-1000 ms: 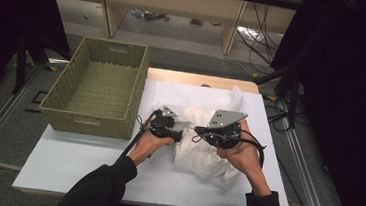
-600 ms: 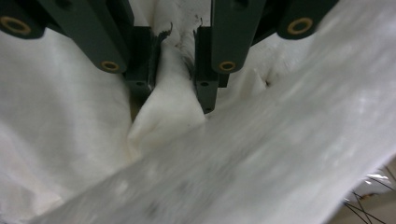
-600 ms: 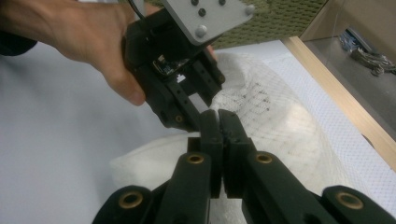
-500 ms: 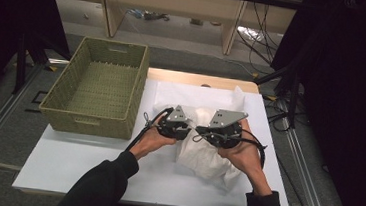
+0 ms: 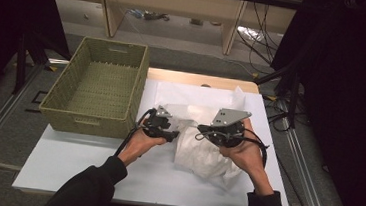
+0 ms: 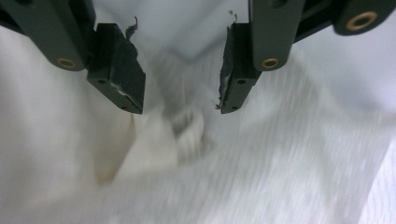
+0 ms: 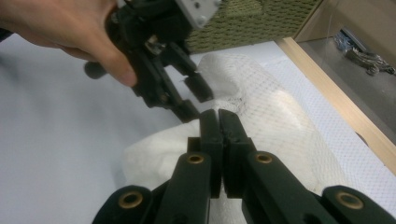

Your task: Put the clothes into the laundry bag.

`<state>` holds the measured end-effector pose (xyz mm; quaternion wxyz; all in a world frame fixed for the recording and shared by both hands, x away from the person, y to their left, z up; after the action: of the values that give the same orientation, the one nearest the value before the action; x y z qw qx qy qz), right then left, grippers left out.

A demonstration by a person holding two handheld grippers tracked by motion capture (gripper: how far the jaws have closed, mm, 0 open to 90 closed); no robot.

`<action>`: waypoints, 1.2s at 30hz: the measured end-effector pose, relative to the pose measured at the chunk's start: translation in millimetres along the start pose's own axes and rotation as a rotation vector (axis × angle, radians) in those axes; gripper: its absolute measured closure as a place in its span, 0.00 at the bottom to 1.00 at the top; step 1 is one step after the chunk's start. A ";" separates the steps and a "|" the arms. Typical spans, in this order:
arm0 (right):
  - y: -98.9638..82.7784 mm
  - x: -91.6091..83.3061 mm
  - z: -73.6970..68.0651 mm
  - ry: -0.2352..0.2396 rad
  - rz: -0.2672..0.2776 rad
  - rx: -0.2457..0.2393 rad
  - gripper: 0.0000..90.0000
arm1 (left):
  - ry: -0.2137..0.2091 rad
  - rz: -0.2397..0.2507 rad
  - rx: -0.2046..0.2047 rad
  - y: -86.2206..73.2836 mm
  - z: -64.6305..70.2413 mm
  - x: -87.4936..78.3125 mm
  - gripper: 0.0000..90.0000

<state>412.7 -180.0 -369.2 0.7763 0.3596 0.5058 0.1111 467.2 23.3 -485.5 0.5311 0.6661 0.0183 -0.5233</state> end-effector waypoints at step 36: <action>-2.8 1.8 2.3 -0.013 -0.020 0.006 1.00 | 0.007 0.001 0.103 -15.0 5.7 -13.7 0.96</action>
<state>415.0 -182.1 -371.9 0.7795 0.3578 0.5044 0.0995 448.5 33.0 -485.4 0.4966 0.6944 -0.0071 -0.5207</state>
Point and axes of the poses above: each handheld gripper's, and its own axes: x roughly forward along the jaws, y roughly out of its top, z roughly to its right, the point moved 3 cm from there along x, roughly forward along the jaws, and after that the axes turned 6 degrees about -z, right-handed, at the moved point
